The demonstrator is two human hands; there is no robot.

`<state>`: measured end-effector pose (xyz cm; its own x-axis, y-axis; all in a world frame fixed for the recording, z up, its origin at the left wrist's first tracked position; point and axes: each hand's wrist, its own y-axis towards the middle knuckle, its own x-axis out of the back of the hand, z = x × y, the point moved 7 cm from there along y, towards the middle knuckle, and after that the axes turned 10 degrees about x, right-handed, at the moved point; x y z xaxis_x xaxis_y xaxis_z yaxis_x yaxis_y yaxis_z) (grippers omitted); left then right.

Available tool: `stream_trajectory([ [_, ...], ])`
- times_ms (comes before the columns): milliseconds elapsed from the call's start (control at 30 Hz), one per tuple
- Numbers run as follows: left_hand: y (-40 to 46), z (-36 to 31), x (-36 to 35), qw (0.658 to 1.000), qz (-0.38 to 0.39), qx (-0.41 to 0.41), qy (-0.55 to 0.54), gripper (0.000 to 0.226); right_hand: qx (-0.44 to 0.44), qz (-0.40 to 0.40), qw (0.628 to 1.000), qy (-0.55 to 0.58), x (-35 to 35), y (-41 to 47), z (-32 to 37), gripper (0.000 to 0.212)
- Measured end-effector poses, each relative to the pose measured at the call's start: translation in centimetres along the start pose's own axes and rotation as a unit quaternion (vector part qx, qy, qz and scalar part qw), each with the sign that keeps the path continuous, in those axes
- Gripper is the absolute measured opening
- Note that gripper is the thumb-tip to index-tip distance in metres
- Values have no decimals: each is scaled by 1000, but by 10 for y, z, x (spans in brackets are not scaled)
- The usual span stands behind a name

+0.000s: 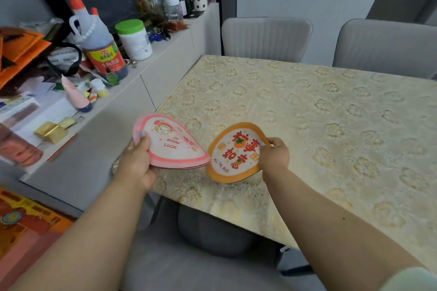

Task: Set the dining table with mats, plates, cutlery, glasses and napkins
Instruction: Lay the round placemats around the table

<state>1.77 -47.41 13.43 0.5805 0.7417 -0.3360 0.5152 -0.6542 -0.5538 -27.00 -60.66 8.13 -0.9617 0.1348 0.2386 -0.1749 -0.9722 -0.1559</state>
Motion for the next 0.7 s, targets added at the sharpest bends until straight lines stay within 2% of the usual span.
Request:
stream_trajectory([
  [100,9,4,-6,1000,8,21,-10,16,-51,26,998,-9,-19,-5,-20,10],
  [167,15,9,-7,999,15,39,-12,17,-72,66,992,-73,-27,-6,-33,19],
  [233,20,15,-8,998,23,57,-11,28,-74,119,975,-172,-27,-8,-43,26],
  [333,26,22,-15,997,43,70,1,33,-29,150,933,-325,-21,-9,-44,29],
  [400,25,27,-26,995,68,73,18,23,28,107,915,-388,-11,-8,-28,34],
  [433,22,31,-32,993,82,74,30,20,52,93,923,-370,-10,-8,-17,35],
  [467,20,35,-40,991,100,80,41,20,54,99,946,-304,-10,-6,-9,36],
  [500,17,39,-47,988,116,88,48,21,23,129,971,-199,-15,-7,-3,39],
  [567,12,49,-61,982,144,104,57,24,-60,182,982,-9,-23,-14,6,44],
  [633,4,56,-79,975,182,108,70,24,-58,168,984,14,-13,-15,14,41],
  [700,-6,63,-95,968,210,107,84,24,-5,120,992,-28,8,-11,20,28],
])
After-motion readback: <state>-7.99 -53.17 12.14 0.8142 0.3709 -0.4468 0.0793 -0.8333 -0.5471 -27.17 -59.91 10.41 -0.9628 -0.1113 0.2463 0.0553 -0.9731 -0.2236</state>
